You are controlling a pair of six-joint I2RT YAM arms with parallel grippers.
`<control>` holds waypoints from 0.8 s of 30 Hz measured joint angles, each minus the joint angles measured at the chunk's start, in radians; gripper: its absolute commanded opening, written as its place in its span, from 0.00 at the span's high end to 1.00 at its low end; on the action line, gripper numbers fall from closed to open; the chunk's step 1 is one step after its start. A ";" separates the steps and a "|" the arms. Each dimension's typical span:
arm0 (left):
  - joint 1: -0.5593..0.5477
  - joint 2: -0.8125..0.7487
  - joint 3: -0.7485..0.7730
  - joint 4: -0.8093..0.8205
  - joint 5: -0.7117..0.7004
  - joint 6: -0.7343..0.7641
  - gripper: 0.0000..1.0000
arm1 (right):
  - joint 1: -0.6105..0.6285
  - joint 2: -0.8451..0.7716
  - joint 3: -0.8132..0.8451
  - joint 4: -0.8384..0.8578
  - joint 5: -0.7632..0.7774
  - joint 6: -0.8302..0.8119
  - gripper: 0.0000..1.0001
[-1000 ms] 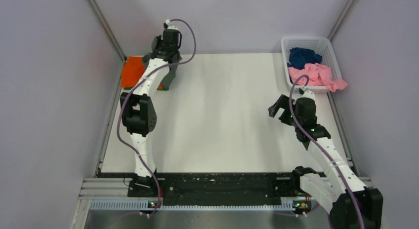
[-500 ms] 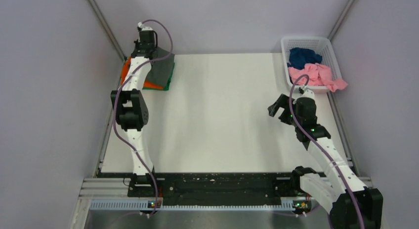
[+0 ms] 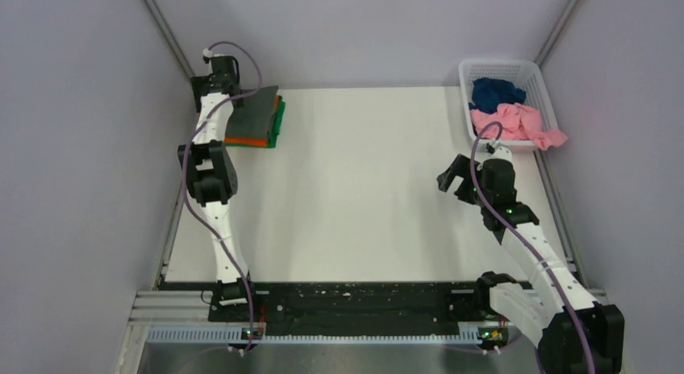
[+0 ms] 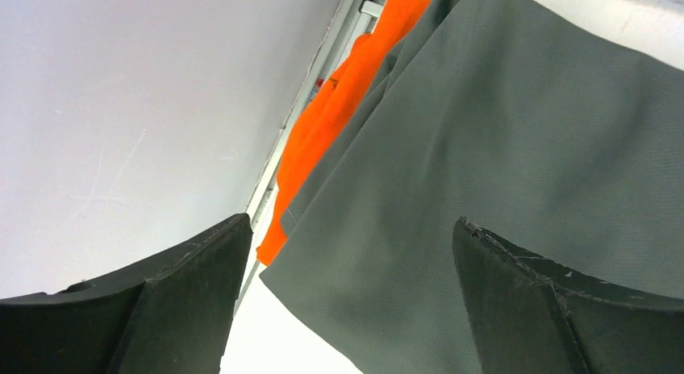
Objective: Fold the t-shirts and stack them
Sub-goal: Put the neatly folded tshirt into the corner of the board with the left arm, then reset both arms
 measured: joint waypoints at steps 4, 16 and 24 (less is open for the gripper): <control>-0.003 -0.061 -0.053 -0.017 0.041 -0.084 0.01 | 0.000 -0.001 0.000 -0.008 0.000 0.000 0.01; -0.082 -0.671 -0.768 0.251 0.431 -0.447 0.01 | 0.000 -0.049 0.000 -0.031 -0.052 -0.013 0.01; -0.536 -1.046 -1.247 0.330 0.381 -0.525 0.01 | 0.000 -0.126 0.000 -0.102 -0.032 -0.043 0.01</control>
